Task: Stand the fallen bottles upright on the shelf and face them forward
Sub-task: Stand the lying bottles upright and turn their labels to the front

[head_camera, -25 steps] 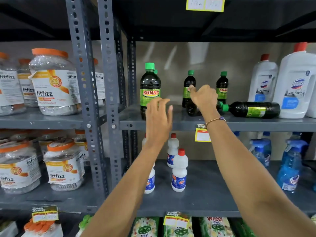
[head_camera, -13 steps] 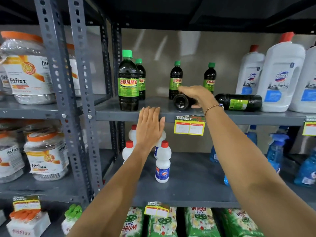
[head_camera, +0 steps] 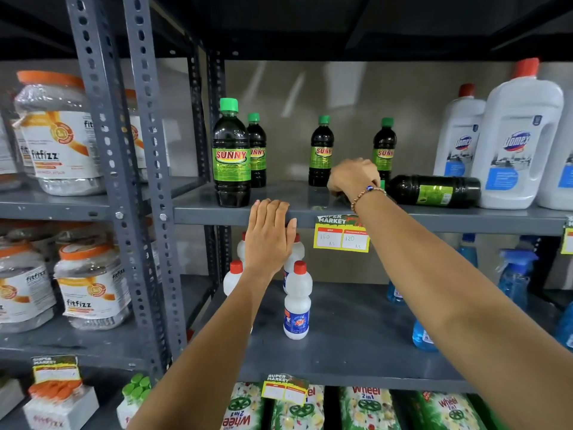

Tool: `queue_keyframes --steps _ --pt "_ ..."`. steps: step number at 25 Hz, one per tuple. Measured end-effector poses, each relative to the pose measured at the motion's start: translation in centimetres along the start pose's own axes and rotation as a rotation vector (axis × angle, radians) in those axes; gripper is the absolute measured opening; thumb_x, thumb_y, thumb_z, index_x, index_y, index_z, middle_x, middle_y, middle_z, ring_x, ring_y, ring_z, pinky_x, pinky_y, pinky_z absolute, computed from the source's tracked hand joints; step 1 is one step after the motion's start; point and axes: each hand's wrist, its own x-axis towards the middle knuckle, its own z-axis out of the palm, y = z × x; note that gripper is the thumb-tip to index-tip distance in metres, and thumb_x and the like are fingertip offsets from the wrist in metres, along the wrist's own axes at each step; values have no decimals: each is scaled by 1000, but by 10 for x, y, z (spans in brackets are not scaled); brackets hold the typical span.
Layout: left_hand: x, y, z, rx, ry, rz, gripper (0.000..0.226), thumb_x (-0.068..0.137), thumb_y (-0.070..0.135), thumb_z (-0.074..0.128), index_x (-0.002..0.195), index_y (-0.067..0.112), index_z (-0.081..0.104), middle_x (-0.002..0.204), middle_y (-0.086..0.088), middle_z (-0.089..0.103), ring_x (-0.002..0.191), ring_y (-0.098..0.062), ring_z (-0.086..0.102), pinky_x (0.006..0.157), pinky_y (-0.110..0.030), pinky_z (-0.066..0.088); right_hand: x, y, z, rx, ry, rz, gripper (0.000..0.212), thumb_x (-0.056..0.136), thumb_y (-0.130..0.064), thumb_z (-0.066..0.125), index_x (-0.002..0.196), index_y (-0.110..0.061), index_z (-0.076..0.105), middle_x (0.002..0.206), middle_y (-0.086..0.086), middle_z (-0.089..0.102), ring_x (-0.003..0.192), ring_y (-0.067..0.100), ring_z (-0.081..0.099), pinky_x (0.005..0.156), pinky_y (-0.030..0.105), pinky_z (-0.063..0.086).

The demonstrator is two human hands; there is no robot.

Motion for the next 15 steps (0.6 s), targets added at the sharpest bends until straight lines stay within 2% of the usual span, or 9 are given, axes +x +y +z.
queue_keyframes --steps 2,4,6,8,11,15 --pt "0 1 0 12 -5 -4 35 97 32 39 117 7 55 115 -10 61 113 -30 54 113 -40 27 8 10 3 204 56 -50 36 81 -26 63 110 -5 60 114 14 62 108 35 61 80 40 54" --pt "0 1 0 15 -2 -11 36 96 32 39 116 7 55 114 -11 61 112 -30 54 113 -40 26 8 16 10 487 130 -85 32 80 -30 65 99 -5 57 102 12 63 104 34 62 76 35 49" --pt "0 0 0 18 -5 -9 37 96 32 37 116 7 55 114 -11 61 112 -30 55 113 -39 24 7 13 20 802 225 -66 52 75 -37 70 109 -3 51 109 13 61 107 34 61 76 35 45" --pt "0 0 -1 27 -13 6 38 96 33 36 117 7 55 115 -10 61 113 -30 55 113 -38 23 7 6 26 1005 315 -56 65 73 -35 73 120 0 44 123 16 56 113 33 56 82 35 44" --pt "0 -2 0 39 -11 17 38 96 33 36 117 8 55 115 -10 61 113 -30 55 113 -39 23 11 -6 32 1100 285 -150 66 75 -32 75 121 1 42 127 17 49 115 33 54 92 39 45" --pt "0 -3 2 32 8 30 37 97 32 36 116 8 55 115 -10 62 113 -30 56 112 -40 24 12 -13 40 909 189 -247 75 80 -37 71 133 -2 32 134 18 40 122 36 47 98 43 40"
